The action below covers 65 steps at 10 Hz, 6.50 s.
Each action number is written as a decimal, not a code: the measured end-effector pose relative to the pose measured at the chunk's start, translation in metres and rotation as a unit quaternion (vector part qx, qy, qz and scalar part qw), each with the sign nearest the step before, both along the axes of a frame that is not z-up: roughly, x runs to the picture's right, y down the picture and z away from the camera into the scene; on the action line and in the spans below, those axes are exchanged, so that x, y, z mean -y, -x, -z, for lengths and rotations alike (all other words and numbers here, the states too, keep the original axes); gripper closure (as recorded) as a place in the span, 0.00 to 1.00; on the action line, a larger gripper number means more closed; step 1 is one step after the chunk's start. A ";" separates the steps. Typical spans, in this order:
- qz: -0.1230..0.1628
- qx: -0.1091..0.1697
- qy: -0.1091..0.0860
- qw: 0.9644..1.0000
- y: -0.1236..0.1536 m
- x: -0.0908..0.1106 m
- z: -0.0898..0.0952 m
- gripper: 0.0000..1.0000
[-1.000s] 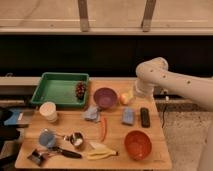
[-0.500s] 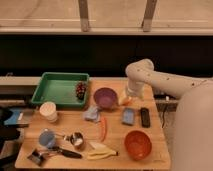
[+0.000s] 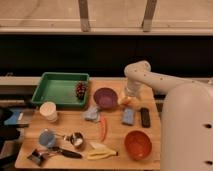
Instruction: Place apple in metal cup
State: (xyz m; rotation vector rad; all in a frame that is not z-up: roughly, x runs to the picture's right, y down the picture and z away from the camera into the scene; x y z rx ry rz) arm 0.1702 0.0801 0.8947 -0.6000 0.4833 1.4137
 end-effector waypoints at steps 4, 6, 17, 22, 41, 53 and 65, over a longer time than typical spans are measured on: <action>-0.010 -0.001 0.003 1.000 -0.004 0.004 -0.024 0.20; -0.024 0.005 -0.005 1.000 -0.012 0.015 -0.036 0.20; -0.046 0.069 -0.016 0.996 0.012 0.011 -0.036 0.65; -0.043 0.061 -0.041 0.996 -0.008 0.024 -0.002 1.00; 0.047 0.230 -0.062 0.970 0.122 0.038 0.158 1.00; 0.169 0.346 0.008 0.923 0.243 -0.019 0.185 1.00; 0.170 0.411 0.086 0.891 0.324 -0.135 0.205 1.00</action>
